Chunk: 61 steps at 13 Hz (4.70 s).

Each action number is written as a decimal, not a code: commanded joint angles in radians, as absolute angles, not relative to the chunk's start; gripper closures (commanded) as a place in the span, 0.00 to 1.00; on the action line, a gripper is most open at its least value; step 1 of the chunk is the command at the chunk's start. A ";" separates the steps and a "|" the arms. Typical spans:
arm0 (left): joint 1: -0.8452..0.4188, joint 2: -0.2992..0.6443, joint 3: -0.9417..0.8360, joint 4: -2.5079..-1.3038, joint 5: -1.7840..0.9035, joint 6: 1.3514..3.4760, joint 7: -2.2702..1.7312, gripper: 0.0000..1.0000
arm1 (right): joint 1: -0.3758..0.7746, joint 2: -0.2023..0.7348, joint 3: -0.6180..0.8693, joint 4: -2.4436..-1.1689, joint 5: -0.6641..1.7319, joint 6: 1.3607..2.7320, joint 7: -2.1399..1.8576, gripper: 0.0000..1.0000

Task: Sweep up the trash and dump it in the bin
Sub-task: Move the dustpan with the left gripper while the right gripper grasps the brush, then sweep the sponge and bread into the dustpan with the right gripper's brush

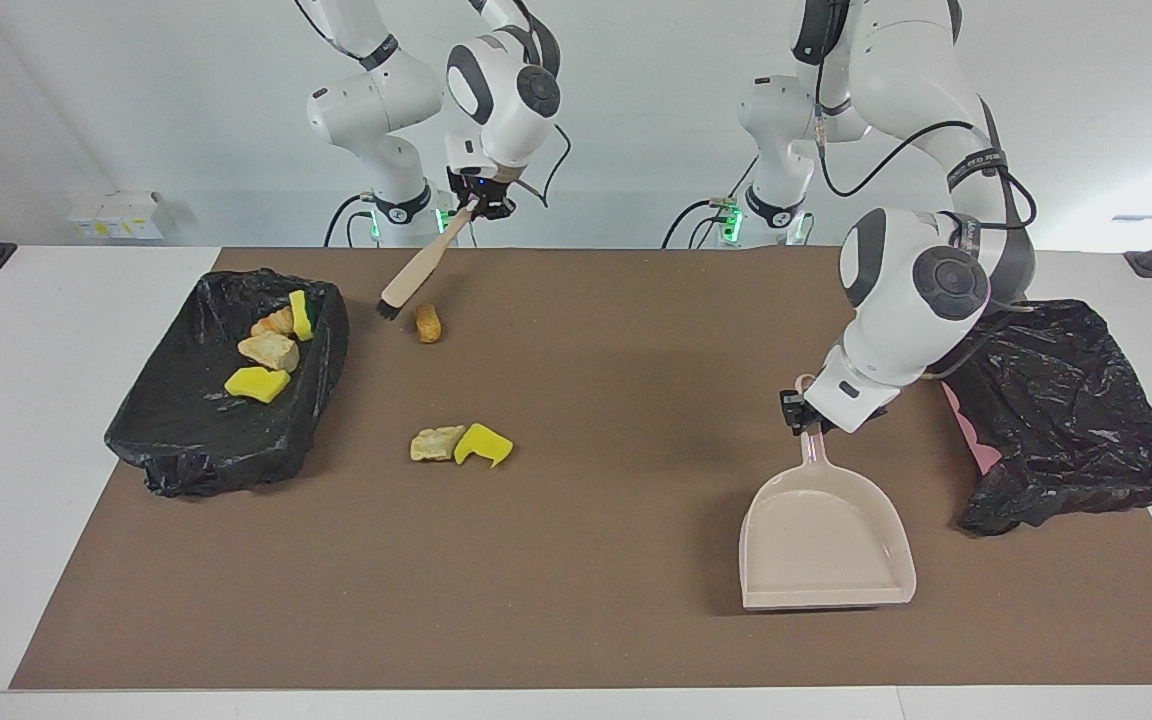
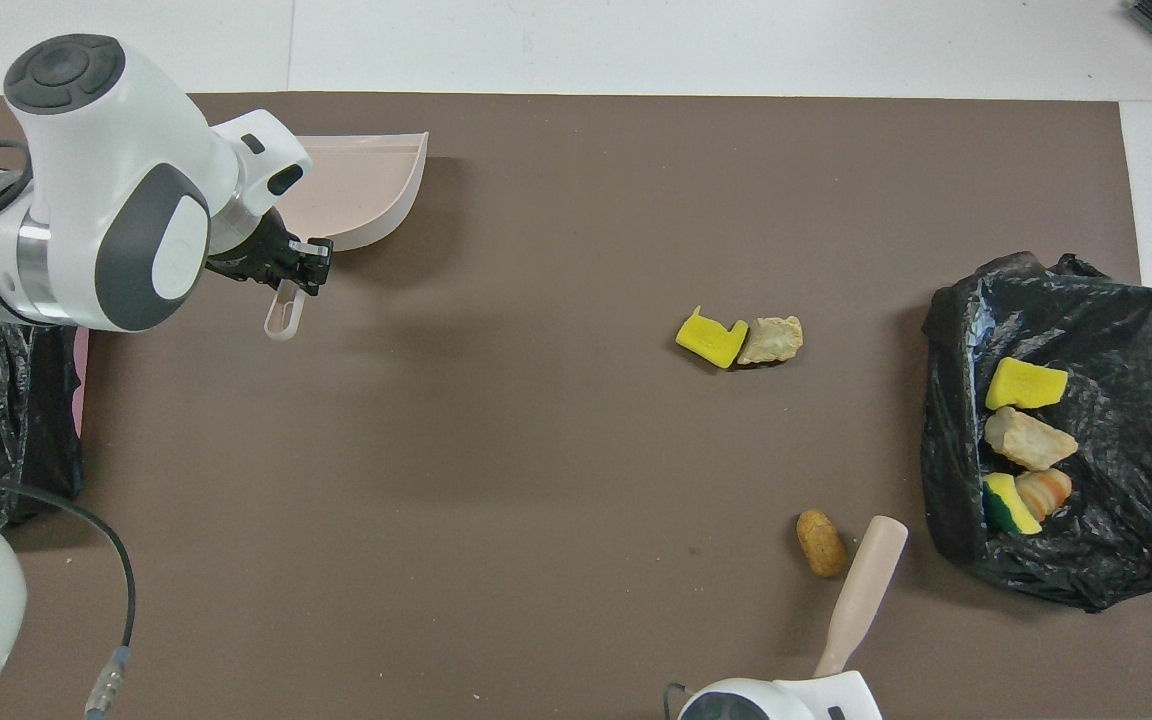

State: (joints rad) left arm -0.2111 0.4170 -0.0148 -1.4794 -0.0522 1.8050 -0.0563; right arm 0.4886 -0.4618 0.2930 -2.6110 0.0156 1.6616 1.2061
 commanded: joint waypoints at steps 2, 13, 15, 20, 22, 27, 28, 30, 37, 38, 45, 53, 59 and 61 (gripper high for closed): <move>-0.204 0.400 -0.018 -1.483 -0.060 1.787 0.119 1.00 | 0.394 -0.502 0.304 -2.668 0.026 1.761 1.105 1.00; -0.251 0.338 -0.026 -1.552 0.086 1.786 0.993 1.00 | 0.164 -0.056 0.305 -2.426 0.097 2.201 0.878 1.00; -0.279 0.293 -0.026 -1.632 0.121 1.798 1.043 1.00 | 0.155 0.072 0.305 -2.359 0.095 2.305 0.874 1.00; -0.396 0.105 -0.026 -1.984 0.202 1.992 1.106 1.00 | 0.225 0.100 0.308 -2.298 0.104 2.315 0.876 1.00; -0.419 0.063 -0.028 -2.063 0.206 2.054 1.101 1.00 | 0.258 0.097 0.310 -2.293 0.147 2.318 0.874 1.00; -0.458 0.017 -0.029 -2.184 0.206 2.161 0.956 1.00 | 0.426 0.074 0.330 -2.264 0.222 2.321 0.841 1.00; -0.469 0.028 -0.029 -2.197 0.206 2.183 0.912 1.00 | 0.460 0.063 0.330 -2.263 0.233 2.318 0.841 1.00; -0.469 0.025 -0.031 -2.217 0.204 2.207 0.816 1.00 | 0.526 0.041 0.334 -2.263 0.253 2.318 0.853 1.00; -0.451 0.031 -0.031 -2.217 0.192 2.244 0.822 1.00 | 0.404 0.038 0.324 -2.025 0.130 1.958 0.775 1.00; -0.451 0.031 -0.031 -2.217 0.192 2.246 0.824 1.00 | 0.365 0.046 0.324 -2.026 0.073 1.951 0.709 1.00; -0.449 0.031 -0.029 -2.218 0.153 2.240 0.796 1.00 | 0.192 0.213 0.330 -1.939 -0.049 1.954 0.333 1.00; -0.431 0.029 -0.031 -2.230 0.143 2.241 0.801 1.00 | 0.303 0.232 0.336 -1.945 0.058 1.932 0.337 1.00; -0.431 0.025 -0.031 -2.241 0.135 2.244 0.811 1.00 | 0.421 0.161 0.327 -1.910 0.084 1.804 0.499 1.00; -0.407 0.031 -0.031 -2.229 0.129 2.246 0.818 1.00 | 0.374 0.135 0.330 -1.872 0.084 1.734 0.489 1.00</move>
State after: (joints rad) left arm -0.4330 0.0515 -0.0317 -2.2045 0.1497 2.2227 0.8018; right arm 0.4277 0.1642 0.3256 -1.9062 0.0606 1.7968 0.5077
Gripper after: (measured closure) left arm 0.687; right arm 0.727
